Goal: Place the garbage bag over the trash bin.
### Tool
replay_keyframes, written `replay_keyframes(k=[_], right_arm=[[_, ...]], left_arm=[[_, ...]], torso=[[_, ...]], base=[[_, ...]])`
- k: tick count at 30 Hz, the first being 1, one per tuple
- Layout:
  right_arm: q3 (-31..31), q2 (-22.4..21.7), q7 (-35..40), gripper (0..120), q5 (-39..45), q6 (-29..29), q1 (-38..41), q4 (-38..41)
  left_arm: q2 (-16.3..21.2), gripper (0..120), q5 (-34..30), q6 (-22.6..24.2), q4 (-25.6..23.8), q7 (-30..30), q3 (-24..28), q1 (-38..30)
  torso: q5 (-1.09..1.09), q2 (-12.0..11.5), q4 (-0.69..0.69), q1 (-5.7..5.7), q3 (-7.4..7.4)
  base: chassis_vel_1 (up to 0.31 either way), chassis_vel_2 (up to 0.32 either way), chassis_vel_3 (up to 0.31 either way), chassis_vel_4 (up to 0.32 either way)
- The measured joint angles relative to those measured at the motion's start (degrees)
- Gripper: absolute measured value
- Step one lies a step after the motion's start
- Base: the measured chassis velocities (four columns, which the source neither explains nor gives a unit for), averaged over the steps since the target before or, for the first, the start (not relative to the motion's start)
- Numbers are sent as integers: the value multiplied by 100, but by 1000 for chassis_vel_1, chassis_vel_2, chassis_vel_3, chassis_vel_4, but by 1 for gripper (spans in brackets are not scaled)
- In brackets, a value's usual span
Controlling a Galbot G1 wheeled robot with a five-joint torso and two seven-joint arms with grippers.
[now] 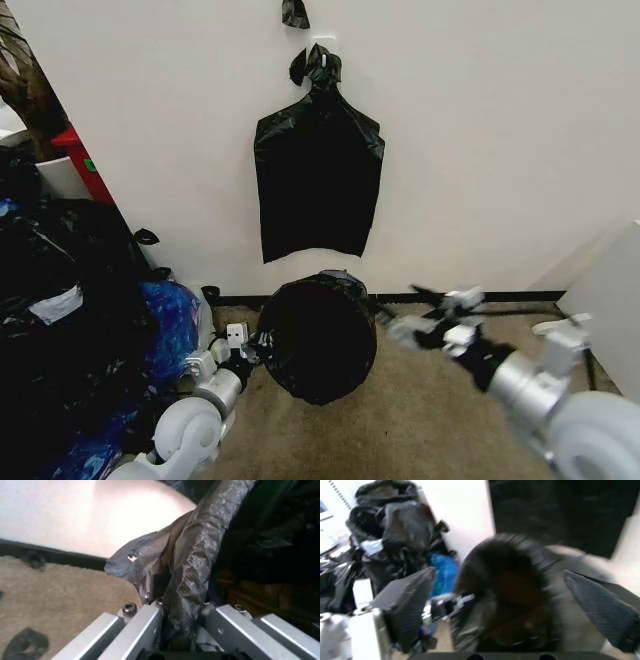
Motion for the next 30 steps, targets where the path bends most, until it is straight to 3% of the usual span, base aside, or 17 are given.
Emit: replay_keyframes(k=[1, 2, 8, 9, 16, 24, 26, 30], right_arm=[[0, 0, 0, 93, 0, 0, 0, 0], [-538, 63, 229, 85, -125, 3, 117, -76], [-1727, 335, 1275, 62, -114, 16, 546, -364], [-1727, 335, 1275, 62, -114, 16, 546, -364], [-2318, 802, 2902, 33, 725, 49, 1118, -999], [-2525, 1098, 3516, 12, 900, 56, 1325, -1466], [-2625, 1227, 3783, 0, 1151, 57, 1368, -1518], [-2727, 1452, 3936, 0, 1345, 54, 1427, -1650]], left_arm=[[0, 0, 0, 0, 0, 0, 0, 0], [29, 0, -43, 2, -67, -45, 23, -21], [65, 0, -122, 11, -185, -83, 71, -30], [65, 0, -122, 11, -185, -83, 71, -30], [40, 0, -217, -82, -195, 46, 150, -62], [51, 0, -217, -129, -204, 108, 164, -84], [52, 0, -206, -154, -204, 124, 165, -104], [40, 0, -182, -169, -169, 187, 180, -137]], torso=[[0, 0, 0, 0, 0], [0, 0, 0, 0, 0], [0, 0, 1, 0, 0], [0, 0, 1, 0, 0], [-1, 0, 0, 0, 0], [-1, 0, 0, 0, 0], [-1, 0, 1, 0, 0], [0, 0, 0, 0, 0]], base=[[0, 0, 0, 0], [0, 0, 0, 0], [0, 0, 0, 0], [0, 0, 0, 0], [0, 0, 0, 0], [0, 0, 0, 0], [0, 0, 0, 0], [0, 0, 0, 0]])
